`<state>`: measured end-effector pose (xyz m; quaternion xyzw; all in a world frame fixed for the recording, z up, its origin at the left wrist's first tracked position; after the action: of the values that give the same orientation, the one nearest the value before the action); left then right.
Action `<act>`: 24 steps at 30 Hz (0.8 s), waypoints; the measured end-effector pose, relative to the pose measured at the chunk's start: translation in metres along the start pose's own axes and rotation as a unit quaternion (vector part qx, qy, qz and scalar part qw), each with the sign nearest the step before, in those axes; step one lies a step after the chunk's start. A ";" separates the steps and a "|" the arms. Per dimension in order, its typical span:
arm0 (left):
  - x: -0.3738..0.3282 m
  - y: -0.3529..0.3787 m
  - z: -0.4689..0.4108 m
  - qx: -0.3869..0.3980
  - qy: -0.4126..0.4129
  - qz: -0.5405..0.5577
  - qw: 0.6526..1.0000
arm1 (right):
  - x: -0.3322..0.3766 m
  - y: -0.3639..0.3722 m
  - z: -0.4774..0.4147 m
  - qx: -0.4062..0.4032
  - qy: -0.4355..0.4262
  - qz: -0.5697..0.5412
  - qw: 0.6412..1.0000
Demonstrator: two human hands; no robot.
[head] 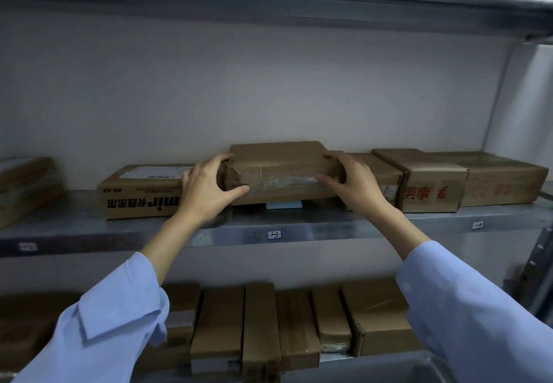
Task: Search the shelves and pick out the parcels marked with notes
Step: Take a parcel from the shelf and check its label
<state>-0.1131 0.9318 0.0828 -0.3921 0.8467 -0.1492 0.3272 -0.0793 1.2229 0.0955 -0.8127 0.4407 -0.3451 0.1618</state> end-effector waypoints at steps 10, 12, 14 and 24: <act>-0.017 -0.016 -0.010 -0.027 -0.049 0.241 0.969 | 0.003 -0.024 0.002 -0.104 0.058 -0.198 0.973; -0.019 -0.019 -0.010 -0.033 -0.050 0.250 0.966 | 0.002 -0.025 0.003 -0.107 0.064 -0.197 0.972; -0.020 -0.019 -0.010 -0.030 -0.048 0.251 0.966 | 0.004 -0.024 0.004 -0.101 0.065 -0.194 0.974; -0.021 -0.020 -0.010 -0.012 -0.026 0.241 0.970 | 0.023 -0.025 -0.002 -0.054 0.041 -0.205 0.976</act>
<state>-0.0985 0.9349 0.1098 -0.1841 0.9091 -0.0458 0.3709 -0.0569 1.2179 0.1205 -0.8783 0.2890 -0.3801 0.0256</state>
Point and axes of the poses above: each hand's wrist, its own z-axis away from the middle knuckle, its own y-axis out of the palm, x = y × z, the point moved 10 cm from there along -z, towards the middle knuckle, and after that the axes turned 7 degrees about -x, right-handed, at the moved point
